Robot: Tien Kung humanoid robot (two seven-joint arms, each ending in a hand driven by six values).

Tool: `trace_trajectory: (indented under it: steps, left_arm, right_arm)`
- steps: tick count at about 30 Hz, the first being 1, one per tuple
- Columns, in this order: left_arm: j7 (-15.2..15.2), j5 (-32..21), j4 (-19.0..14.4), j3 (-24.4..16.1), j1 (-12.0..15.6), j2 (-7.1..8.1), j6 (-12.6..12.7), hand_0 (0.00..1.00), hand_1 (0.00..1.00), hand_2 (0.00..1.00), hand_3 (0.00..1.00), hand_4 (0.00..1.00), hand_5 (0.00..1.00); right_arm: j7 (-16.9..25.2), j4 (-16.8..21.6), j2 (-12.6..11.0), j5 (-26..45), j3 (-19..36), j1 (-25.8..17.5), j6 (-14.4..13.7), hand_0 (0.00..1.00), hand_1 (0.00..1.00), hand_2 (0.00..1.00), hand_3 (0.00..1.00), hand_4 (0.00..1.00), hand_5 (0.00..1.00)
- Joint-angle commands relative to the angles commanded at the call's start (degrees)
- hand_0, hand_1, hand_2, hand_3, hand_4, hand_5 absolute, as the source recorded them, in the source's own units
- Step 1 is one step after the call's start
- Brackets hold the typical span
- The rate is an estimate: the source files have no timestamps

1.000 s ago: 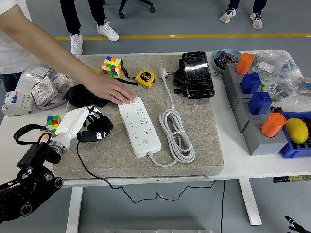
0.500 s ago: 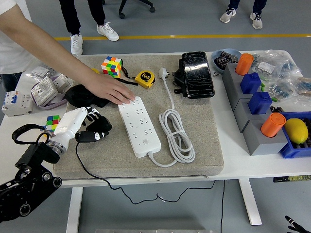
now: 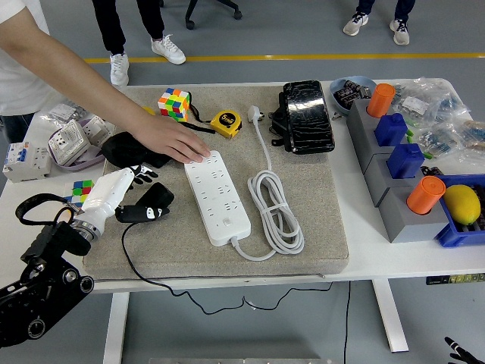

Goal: Put the plug near the board,insert it into the board,press the button,pull the plug out

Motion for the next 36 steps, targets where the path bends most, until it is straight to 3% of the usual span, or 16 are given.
trace_trajectory:
  steps: [1,2,7,8,13,14,23,25,26,31,32,36]
  left_arm:
    - [-0.45,-0.68,-0.02,-0.27,0.14,0.01,-0.03,0.615,0.745,0.764,0.753,0.998,0.382]
    - [-1.03,-1.41,-0.05,-0.49,0.26,0.03,-0.04,0.677,0.794,0.807,0.779,0.998,0.619]
    - [-3.39,-4.67,0.12,-1.23,0.70,0.10,-0.65,0.677,0.794,0.807,0.779,0.998,0.619]
    - [-3.87,-5.01,0.15,-1.38,0.82,0.08,-0.62,0.710,0.828,0.850,0.810,0.998,0.786]
    - [-9.75,-9.27,0.10,-2.31,1.95,0.12,1.46,0.710,0.828,0.850,0.810,0.998,0.786]
    - [-10.97,-10.22,0.10,-2.46,2.13,0.11,1.88,0.761,0.857,0.881,0.830,0.998,0.861]
    - [-19.61,-20.73,1.32,-4.84,3.57,-0.28,5.03,0.777,0.856,0.881,0.846,0.998,0.882]
    - [-22.01,-24.84,1.44,-5.66,4.05,-0.42,5.48,0.777,0.856,0.881,0.846,0.998,0.882]
    - [-23.55,-27.42,1.42,-6.09,4.32,-0.51,5.65,0.758,0.801,0.819,0.802,0.998,0.880]
    - [-30.80,-38.49,1.42,-7.99,5.18,-1.00,6.03,0.758,0.801,0.819,0.802,0.998,0.880]
    - [-32.28,-40.88,1.49,-8.35,5.26,-1.04,6.09,0.677,0.708,0.707,0.713,0.998,0.817]
    - [-35.26,-48.61,1.45,-8.95,5.36,-0.80,6.40,0.677,0.708,0.707,0.713,0.998,0.817]
  right_arm:
    - [0.00,0.00,0.01,-0.02,-0.04,0.01,0.01,0.574,0.639,0.603,0.548,0.955,0.527]
    - [-0.01,-0.01,0.02,0.00,-0.09,0.01,0.01,0.572,0.639,0.601,0.548,0.952,0.524]
    - [-0.04,-0.06,0.06,0.04,-0.26,0.04,0.03,0.572,0.639,0.601,0.548,0.952,0.524]
    - [-0.03,-0.04,0.05,0.02,-0.20,0.06,0.03,0.574,0.639,0.601,0.549,0.951,0.523]
    - [-0.01,-0.05,0.00,0.00,0.00,0.09,-0.01,0.574,0.639,0.601,0.549,0.951,0.523]
    - [-0.02,-0.05,0.00,-0.01,0.01,0.08,0.00,0.574,0.638,0.601,0.548,0.951,0.524]
    - [0.02,-0.03,0.07,-0.06,-0.11,0.17,-0.01,0.574,0.639,0.601,0.549,0.950,0.523]
    - [0.02,-0.04,0.03,-0.07,-0.17,0.20,-0.02,0.574,0.639,0.601,0.549,0.950,0.523]
    - [0.02,-0.05,0.01,-0.02,-0.25,0.20,-0.01,0.572,0.638,0.600,0.549,0.950,0.523]
    - [-0.03,-0.15,-0.07,0.13,-0.47,0.32,0.02,0.572,0.638,0.600,0.549,0.950,0.523]
    - [-0.03,-0.16,-0.08,0.13,-0.47,0.35,0.02,0.572,0.638,0.601,0.549,0.950,0.523]
    - [-0.04,-0.23,-0.04,0.00,-0.51,0.53,-0.01,0.572,0.638,0.601,0.549,0.950,0.523]
